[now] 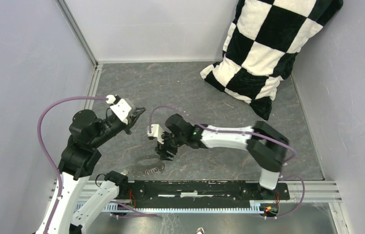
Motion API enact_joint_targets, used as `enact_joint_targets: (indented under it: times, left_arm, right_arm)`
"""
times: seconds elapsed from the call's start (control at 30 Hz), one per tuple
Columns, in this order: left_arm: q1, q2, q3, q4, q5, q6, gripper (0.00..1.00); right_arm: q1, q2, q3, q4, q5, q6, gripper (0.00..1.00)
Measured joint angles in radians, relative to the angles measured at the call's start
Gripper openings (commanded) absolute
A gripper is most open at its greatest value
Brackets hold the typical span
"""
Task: Put the keys on the keyring
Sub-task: Move the keyring to the center of the board.
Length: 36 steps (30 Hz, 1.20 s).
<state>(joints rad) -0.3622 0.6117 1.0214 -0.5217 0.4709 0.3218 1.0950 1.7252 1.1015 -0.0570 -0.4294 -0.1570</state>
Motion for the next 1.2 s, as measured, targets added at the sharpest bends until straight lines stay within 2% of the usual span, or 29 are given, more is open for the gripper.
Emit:
enact_joint_targets:
  times: [0.17,0.3,0.47,0.53,0.67,0.8,0.97,1.13,1.2]
  left_arm:
    - [0.0,0.018,0.0,0.026,-0.18,-0.023,0.16]
    - [0.0,0.017,0.0,0.04,-0.284,-0.023,0.25]
    - [0.0,0.039,0.009,0.039,-0.349,-0.023,0.27]
    - [0.0,0.053,0.016,0.039,-0.365,-0.024,0.28]
    - [0.0,0.064,0.019,0.037,-0.388,-0.024,0.29]
    - [0.0,0.067,0.035,0.037,-0.402,-0.023,0.31]
    - [0.0,0.066,0.055,0.038,-0.417,-0.023,0.33]
    - [0.0,0.068,0.055,0.038,-0.418,-0.023,0.35]
    - [0.0,0.069,0.055,0.038,-0.418,-0.023,0.4]
  right_arm:
    - [0.0,0.243,0.13,0.072,-0.056,-0.003,0.66]
    - [0.008,0.309,0.162,0.105,-0.063,-0.007,0.62]
    - [0.042,0.368,0.249,0.092,-0.008,-0.053,0.5]
    - [0.065,0.395,0.294,0.076,0.048,-0.077,0.49]
    - [0.098,0.404,0.3,0.043,0.178,-0.111,0.5]
    - [0.108,0.402,0.294,0.046,0.242,-0.137,0.5]
    - [0.108,0.39,0.274,0.063,0.312,-0.156,0.43]
    - [0.028,0.324,0.161,0.122,0.363,-0.141,0.39]
    - [-0.031,0.288,0.107,0.141,0.379,-0.129,0.39]
